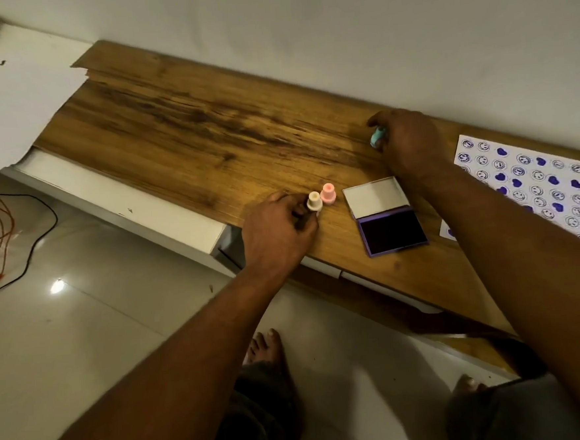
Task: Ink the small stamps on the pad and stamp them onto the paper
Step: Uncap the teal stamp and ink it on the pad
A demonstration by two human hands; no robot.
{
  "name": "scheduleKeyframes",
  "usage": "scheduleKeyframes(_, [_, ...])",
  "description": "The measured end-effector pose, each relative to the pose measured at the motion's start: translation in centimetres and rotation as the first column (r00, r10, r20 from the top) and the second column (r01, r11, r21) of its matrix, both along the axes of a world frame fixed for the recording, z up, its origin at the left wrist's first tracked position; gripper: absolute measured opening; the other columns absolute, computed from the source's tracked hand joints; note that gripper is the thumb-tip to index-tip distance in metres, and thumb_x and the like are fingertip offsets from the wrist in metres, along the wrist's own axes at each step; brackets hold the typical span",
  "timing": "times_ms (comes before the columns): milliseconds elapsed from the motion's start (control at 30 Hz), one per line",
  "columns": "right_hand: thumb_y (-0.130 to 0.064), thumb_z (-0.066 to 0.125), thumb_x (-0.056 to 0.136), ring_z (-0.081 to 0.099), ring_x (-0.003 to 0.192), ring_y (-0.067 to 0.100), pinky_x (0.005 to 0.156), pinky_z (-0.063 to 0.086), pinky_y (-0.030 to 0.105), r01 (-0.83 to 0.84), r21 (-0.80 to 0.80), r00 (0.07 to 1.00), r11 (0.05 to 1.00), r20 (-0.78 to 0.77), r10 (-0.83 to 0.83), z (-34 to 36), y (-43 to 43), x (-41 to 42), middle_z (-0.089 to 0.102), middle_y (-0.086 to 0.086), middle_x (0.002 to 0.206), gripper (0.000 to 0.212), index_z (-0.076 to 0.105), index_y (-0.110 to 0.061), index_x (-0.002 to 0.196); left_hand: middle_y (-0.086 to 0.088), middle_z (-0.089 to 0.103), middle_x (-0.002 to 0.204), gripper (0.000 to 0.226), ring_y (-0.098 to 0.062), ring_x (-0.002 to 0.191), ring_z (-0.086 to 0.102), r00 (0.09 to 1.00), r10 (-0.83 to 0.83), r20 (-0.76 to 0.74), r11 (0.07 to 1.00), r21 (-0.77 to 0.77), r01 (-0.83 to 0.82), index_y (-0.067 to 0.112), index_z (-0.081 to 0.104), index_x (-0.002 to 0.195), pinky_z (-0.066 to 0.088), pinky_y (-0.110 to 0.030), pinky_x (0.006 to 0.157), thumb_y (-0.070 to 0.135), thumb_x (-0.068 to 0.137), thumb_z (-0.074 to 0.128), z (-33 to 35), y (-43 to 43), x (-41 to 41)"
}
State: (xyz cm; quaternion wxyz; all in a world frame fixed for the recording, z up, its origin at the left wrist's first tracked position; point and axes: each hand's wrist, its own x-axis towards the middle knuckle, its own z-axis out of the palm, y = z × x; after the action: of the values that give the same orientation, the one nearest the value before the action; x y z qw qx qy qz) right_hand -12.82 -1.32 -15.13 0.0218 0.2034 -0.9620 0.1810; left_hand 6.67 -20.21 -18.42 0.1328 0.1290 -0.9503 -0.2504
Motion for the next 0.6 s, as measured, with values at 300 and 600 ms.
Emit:
scheduleKeyframes(300, [-0.050,0.083,0.084,0.071,0.088,0.010,0.082,0.051,0.021,0.087,-0.312,0.996,0.946,0.029,-0.082,5.7,3.7,4.5,0.079,0.003,0.101,0.044,0.079,-0.016,0.112,0.012,0.068,0.107,0.046,-0.002,0.086,0.054,0.988,0.009,-0.153,0.994,0.112,0.008,0.026,0.072,0.133,0.044,-0.024,0.070,0.044,0.091,0.075,3.1,0.0,0.9])
scheduleKeyframes(600, [-0.038,0.082,0.088,0.074,0.078,0.000,0.067,0.058,0.023,0.054,-0.438,0.956,0.897,0.282,0.080,7.8,8.7,16.9,0.078,-0.012,0.085,0.024,0.078,-0.028,0.109,0.008,0.074,0.109,0.049,-0.004,0.079,0.061,0.906,-0.364,-0.218,0.907,0.139,0.398,0.020,0.074,0.131,0.054,-0.025,0.068,0.042,0.088,0.082,7.0,7.0,2.7])
